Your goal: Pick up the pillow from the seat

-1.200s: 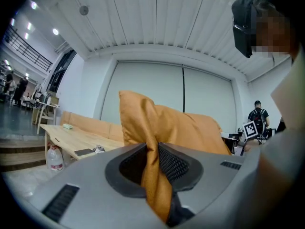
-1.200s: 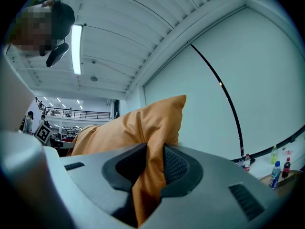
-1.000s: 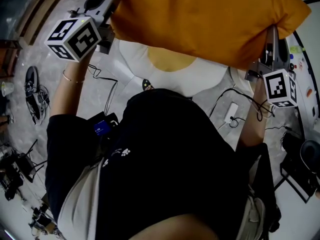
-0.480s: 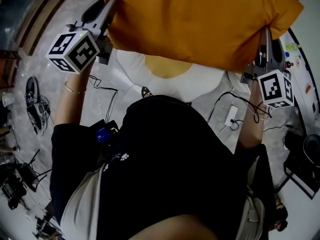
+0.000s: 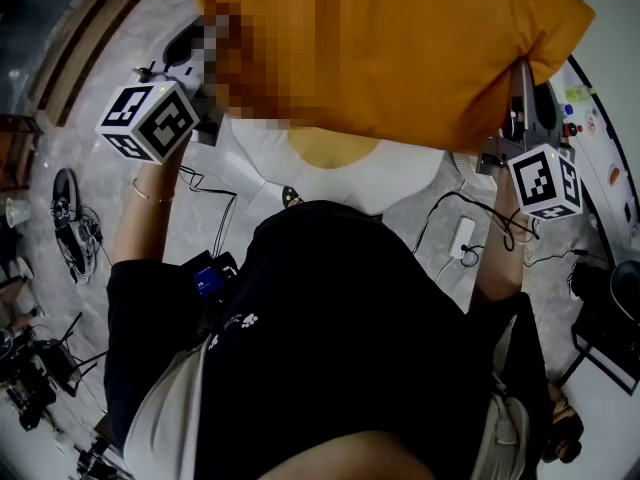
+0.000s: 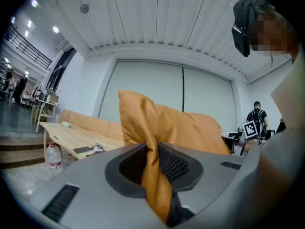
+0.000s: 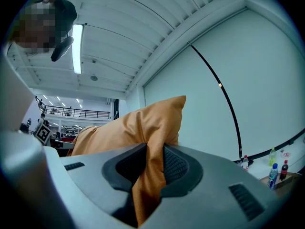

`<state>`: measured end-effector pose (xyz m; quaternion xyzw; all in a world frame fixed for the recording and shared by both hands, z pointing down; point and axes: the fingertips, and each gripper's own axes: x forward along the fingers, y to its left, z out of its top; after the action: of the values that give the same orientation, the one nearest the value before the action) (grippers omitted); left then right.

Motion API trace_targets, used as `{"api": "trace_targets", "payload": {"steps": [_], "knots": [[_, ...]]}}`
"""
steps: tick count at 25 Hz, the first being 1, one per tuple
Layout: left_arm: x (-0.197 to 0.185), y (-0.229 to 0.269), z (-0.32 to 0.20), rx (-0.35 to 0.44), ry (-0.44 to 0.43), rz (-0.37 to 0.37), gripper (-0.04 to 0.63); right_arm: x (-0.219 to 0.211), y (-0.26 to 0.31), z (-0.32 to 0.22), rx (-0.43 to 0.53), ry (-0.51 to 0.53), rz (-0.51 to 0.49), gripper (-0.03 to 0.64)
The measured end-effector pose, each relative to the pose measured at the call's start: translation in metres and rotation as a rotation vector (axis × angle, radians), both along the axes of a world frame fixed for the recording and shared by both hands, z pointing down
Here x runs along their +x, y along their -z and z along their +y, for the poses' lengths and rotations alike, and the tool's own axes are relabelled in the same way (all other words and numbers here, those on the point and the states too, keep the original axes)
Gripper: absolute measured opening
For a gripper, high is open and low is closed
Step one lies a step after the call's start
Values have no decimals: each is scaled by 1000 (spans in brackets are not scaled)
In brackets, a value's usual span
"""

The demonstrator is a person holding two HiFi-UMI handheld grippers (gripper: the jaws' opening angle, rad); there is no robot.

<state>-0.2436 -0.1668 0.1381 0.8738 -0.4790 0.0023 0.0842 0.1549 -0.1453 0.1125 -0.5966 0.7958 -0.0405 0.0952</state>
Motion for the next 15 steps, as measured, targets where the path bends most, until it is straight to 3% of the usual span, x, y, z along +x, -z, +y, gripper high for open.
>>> {"api": "trace_targets", "payload": {"steps": [15], "knots": [[1,3,1,-3,-5,14,77,1,4,3,1,-4,3,101]]}}
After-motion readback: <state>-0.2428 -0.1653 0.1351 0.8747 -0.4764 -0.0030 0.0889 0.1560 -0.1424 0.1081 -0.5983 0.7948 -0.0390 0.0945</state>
